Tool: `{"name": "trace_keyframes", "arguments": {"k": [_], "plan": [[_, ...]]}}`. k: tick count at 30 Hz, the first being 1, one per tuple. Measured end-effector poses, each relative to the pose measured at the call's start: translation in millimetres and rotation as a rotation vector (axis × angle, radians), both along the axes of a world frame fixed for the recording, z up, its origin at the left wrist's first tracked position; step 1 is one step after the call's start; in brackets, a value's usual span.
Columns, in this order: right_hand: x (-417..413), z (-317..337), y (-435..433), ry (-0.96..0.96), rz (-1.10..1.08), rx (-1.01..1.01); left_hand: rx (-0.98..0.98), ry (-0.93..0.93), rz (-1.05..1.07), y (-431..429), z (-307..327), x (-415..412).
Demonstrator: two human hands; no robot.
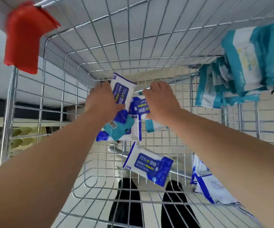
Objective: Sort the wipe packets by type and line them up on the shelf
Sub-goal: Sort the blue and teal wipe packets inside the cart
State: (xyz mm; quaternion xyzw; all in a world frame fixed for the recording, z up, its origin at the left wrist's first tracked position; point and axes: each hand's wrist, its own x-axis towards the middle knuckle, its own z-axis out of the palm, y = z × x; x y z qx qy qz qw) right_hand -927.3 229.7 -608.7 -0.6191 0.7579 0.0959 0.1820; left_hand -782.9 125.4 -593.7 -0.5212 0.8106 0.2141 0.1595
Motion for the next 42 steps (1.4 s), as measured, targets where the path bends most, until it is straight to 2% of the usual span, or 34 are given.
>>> {"name": "trace_keyframes", "arguments": {"k": [4, 6, 9, 11, 14, 17, 23, 29, 31, 33, 39, 42], "plan": [[-6.6, 3.7, -0.2, -0.055, -0.094, 0.133, 0.073, 0.094, 0.134, -8.0, 0.4, 9.7], [-12.2, 8.2, 6.2, -0.13, -0.251, 0.109, 0.075, 0.16, 0.209, -10.0, 8.4, 16.4], [-15.6, 15.5, 23.3, -0.293, -0.524, 0.027, 0.198, 0.267, 0.311, 0.9, 20.5, 35.7], [-8.2, 15.7, 37.8, -0.441, -0.67, 0.026, 0.297, 0.225, 0.303, 22.4, 18.8, 52.7], [15.8, 15.0, 54.3, -0.673, -0.814, 0.031, 0.341, 0.08, 0.306, 53.7, 9.9, 71.9], [42.8, 15.7, 53.8, -0.895, -0.972, 0.035, 0.395, 0.143, 0.482, 66.1, 6.4, 75.7], [68.3, 0.8, 47.8, -0.981, -1.181, 0.013, 0.342, 0.171, 0.501, 68.9, 0.1, 71.9], [61.3, 18.3, 51.2, -1.102, -1.162, 0.016, 0.392, 0.255, 0.609, 74.3, 15.5, 70.0], [51.5, 25.2, 55.1, -1.061, -1.103, 0.008, 0.386, 0.26, 0.636, 74.8, 24.7, 70.8], [38.1, 29.9, 63.6, -0.987, -1.023, 0.044, 0.407, 0.249, 0.589, 77.0, 33.0, 71.3], [25.8, 32.0, 112.7, -0.874, -0.927, 0.451, 0.614, 0.06, 0.262, 103.9, 36.2, 72.7], [42.4, 22.3, 131.0, -0.786, -0.878, 0.391, 0.522, -0.002, 0.253, 106.9, 18.4, 75.5]]}}
